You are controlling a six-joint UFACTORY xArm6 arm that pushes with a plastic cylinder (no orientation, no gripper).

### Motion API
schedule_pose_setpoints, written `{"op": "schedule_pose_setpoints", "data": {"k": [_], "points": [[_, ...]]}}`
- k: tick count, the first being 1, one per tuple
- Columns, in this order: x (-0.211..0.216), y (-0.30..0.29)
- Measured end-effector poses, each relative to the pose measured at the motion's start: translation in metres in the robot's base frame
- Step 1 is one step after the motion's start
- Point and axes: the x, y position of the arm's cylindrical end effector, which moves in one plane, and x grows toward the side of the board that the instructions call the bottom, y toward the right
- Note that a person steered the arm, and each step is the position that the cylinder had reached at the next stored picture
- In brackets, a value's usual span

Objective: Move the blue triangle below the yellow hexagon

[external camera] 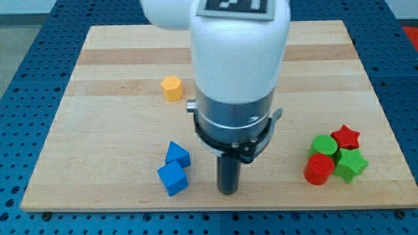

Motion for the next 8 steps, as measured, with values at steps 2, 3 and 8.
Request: {"op": "schedule_pose_setpoints", "data": {"k": [2,3,8], "points": [[-0.073,-0.073],[-0.089,-0.097],[-0.1,-0.115]]}}
